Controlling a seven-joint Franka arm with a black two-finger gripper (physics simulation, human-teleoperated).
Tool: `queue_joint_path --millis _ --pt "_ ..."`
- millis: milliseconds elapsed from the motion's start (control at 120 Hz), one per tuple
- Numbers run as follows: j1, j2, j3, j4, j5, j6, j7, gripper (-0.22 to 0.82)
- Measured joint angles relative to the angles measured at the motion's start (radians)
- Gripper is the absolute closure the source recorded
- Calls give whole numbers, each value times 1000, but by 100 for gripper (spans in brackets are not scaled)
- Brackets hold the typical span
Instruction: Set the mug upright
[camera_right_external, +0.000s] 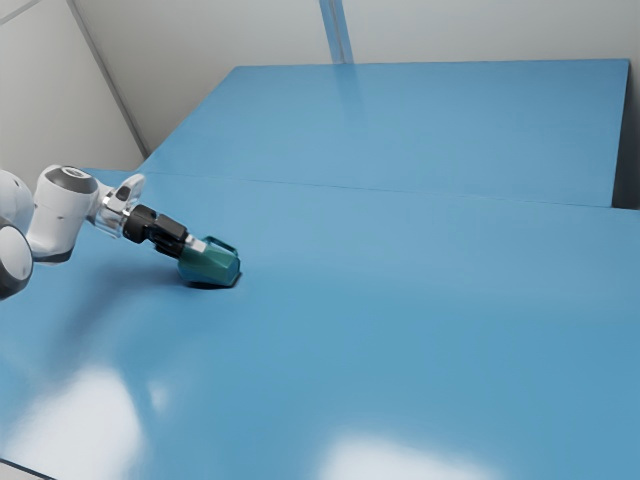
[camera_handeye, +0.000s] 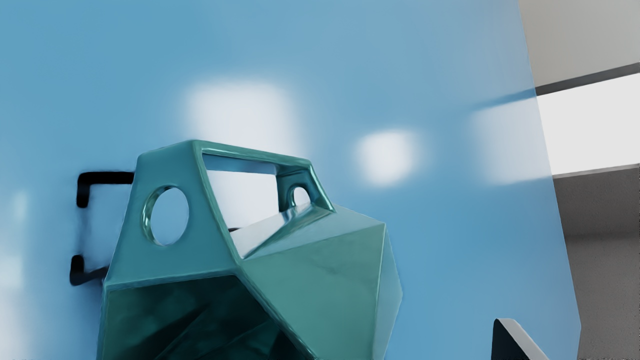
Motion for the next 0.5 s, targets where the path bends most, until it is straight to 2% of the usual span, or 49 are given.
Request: queue_joint_path --millis 133,225,350,500 --pt "0 -1 -1 0 -2 -9 6 55" --pt "0 -2 -1 0 -2 -13 10 65" --pt "0 -8 -10 0 -2 -15 15 72" --pt "0 -30 -11 -2 3 -16 18 76"
